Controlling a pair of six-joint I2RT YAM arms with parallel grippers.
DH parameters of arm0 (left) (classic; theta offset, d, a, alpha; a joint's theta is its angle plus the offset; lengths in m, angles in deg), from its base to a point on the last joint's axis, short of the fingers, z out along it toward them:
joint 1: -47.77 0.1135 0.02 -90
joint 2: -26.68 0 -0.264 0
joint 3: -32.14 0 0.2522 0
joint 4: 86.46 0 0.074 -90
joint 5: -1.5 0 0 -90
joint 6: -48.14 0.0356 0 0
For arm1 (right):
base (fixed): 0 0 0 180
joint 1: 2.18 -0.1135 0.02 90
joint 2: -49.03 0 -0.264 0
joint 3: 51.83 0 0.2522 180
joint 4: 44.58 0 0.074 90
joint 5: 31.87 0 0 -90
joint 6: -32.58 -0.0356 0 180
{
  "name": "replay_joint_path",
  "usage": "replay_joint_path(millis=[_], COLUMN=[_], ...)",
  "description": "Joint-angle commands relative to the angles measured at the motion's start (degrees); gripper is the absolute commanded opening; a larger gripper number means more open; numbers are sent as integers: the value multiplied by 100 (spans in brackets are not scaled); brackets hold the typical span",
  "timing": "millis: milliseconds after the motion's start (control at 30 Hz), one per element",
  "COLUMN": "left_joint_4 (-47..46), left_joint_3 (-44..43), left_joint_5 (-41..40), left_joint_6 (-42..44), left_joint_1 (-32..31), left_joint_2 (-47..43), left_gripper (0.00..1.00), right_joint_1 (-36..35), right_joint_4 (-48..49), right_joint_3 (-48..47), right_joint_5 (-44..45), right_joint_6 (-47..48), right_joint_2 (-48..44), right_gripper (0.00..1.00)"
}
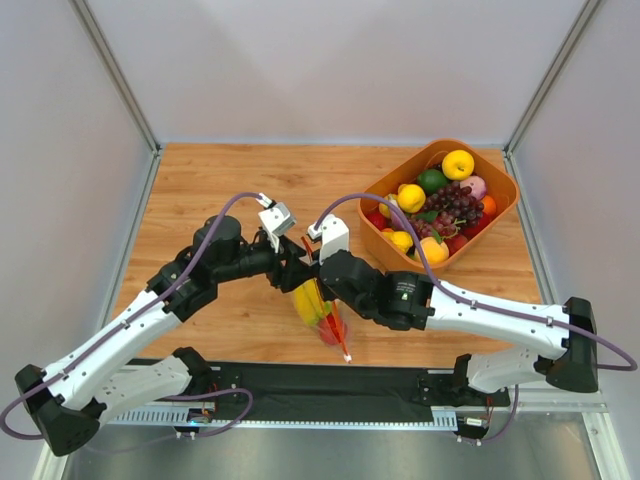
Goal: Open the zip-top bag and remove the fake food
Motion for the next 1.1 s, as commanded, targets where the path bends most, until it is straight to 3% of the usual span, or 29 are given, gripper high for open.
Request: replay_joint_path(millis=[0,267,400,433,733,867,1067], left_joint_4=[-106,307,307,333,764,1054,1081], left_joint_3=[-136,-347,-383,-383,-559,-751,-761], left_joint_5=[-106,165,482,509,544,1079,1221], left_joint_6=[-97,9,53,70,545,764,844], left_joint_1=[42,51,42,42,130,235,271], left_joint_2=[105,518,607,607,360,413,317], left_gripper=[67,53,2,0,0,0,0], right_joint_1=[-9,-9,-18,-17,18,228,623], right_joint_4=[274,222,160,125,-666,-1052,-1194], right_joint_3=[45,54,62,62,185,308,747], right_joint_5=[-55,50,182,217,1359,1518,1431], right_joint_6=[-96,-61,-26,-17,-8,-140,-289], right_joint_2=[-188,-399,-469,-487,-951,-1303,-1594], right_gripper=[0,0,0,0,0,0,0])
